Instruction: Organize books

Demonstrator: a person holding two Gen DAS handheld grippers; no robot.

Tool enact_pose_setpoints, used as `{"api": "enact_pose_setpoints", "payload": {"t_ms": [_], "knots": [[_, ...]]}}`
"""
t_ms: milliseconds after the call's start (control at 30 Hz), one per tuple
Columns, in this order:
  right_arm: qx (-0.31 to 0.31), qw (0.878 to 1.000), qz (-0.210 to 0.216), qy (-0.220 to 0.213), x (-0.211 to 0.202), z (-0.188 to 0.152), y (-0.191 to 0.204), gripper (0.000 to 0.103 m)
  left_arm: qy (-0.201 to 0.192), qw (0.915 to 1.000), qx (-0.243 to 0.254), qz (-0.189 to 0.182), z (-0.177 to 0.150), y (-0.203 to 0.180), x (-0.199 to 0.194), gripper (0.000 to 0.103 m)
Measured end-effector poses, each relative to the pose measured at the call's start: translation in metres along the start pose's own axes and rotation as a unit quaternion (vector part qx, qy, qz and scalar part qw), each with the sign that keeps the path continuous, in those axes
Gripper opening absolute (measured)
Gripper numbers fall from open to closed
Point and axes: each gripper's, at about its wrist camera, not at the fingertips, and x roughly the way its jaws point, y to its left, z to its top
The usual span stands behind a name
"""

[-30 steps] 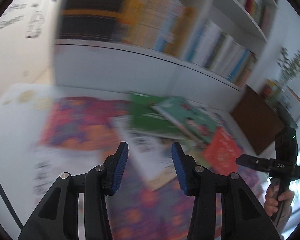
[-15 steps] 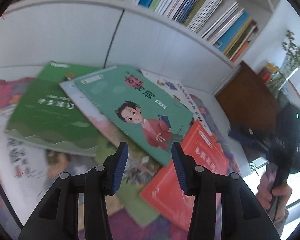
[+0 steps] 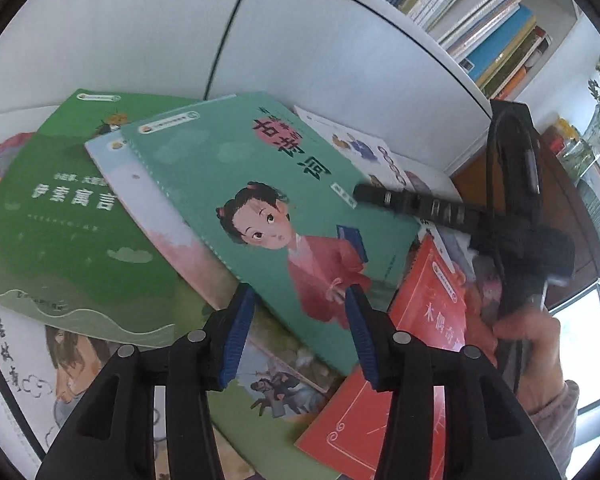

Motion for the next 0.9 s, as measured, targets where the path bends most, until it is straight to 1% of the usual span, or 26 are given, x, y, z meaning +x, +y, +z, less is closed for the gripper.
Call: {"api": "enact_pose_setpoints", "payload": {"t_ms": [67,100,167,267,300,333,367,433,500,533,600,767,833,900], "knots": [[-0.032,0.999,-0.007,0.013,-0.004,-0.009,0.015,0.058,-0.002,0.9998,-0.001,0.019,-0.001,0.004,-0.005,0.045],[-0.033,0.999,0.000,0.019,-0.007,-0.014,0.019,0.058,0.001,0.9993,0.003,0.038,-0.001,0.006,-0.008,0.045],[-0.029,0.999,0.023,0.029,-0.014,-0.023,0.025,0.058,0.006,0.9981,0.015,0.060,-0.005,0.010,-0.015,0.045],[-0.037,0.998,0.039,0.045,-0.025,-0.041,0.042,0.058,0.034,0.9950,0.032,0.088,-0.010,0.014,-0.025,0.045],[-0.040,0.997,0.040,0.050,-0.028,-0.045,0.048,0.058,0.042,0.9933,0.039,0.100,-0.012,0.015,-0.029,0.045],[-0.042,0.997,0.043,0.056,-0.031,-0.051,0.054,0.058,0.054,0.9895,0.054,0.123,-0.017,0.015,-0.035,0.045],[-0.046,0.996,0.049,0.065,-0.033,-0.057,0.062,0.058,0.059,0.9867,0.063,0.138,-0.020,0.016,-0.039,0.045],[-0.047,0.994,0.061,0.078,-0.040,-0.070,0.075,0.058,0.065,0.9826,0.076,0.157,-0.030,0.019,-0.051,0.045],[-0.056,0.993,0.062,0.085,-0.045,-0.083,0.090,0.058,0.069,0.9850,0.064,0.145,-0.039,0.029,-0.064,0.045],[-0.062,0.992,0.060,0.087,-0.045,-0.089,0.096,0.058,0.072,0.9872,0.049,0.134,-0.045,0.038,-0.072,0.045],[-0.064,0.991,0.064,0.096,-0.051,-0.104,0.108,0.058,0.081,0.9884,0.034,0.124,-0.058,0.051,-0.083,0.045],[-0.070,0.985,0.102,0.123,-0.060,-0.139,0.138,0.058,0.082,0.9850,0.023,0.150,-0.096,0.074,-0.108,0.045],[-0.084,0.981,0.113,0.133,-0.066,-0.161,0.153,0.058,0.082,0.9845,0.027,0.153,-0.116,0.077,-0.121,0.045],[-0.087,0.979,0.123,0.140,-0.071,-0.178,0.161,0.058,0.083,0.9819,0.036,0.166,-0.131,0.077,-0.130,0.045]]}}
